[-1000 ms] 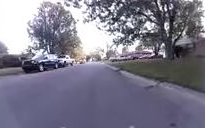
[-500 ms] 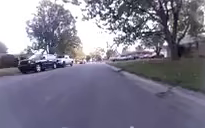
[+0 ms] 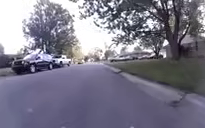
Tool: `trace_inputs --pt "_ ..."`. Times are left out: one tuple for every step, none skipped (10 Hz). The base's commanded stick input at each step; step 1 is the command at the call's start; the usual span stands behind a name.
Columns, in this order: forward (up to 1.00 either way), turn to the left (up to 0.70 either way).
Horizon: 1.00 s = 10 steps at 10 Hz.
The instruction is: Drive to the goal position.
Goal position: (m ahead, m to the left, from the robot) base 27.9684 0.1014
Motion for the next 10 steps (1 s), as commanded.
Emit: trace_inputs --pt "1.00 0.00" --pt "1.00 0.37" --pt "1.00 0.25" --pt "1.00 0.05" --pt "1.00 0.00" --pt "1.00 0.00" --pt "1.00 0.00" --pt "1.00 0.00" --pt "1.00 0.00" --pt "1.00 0.00"
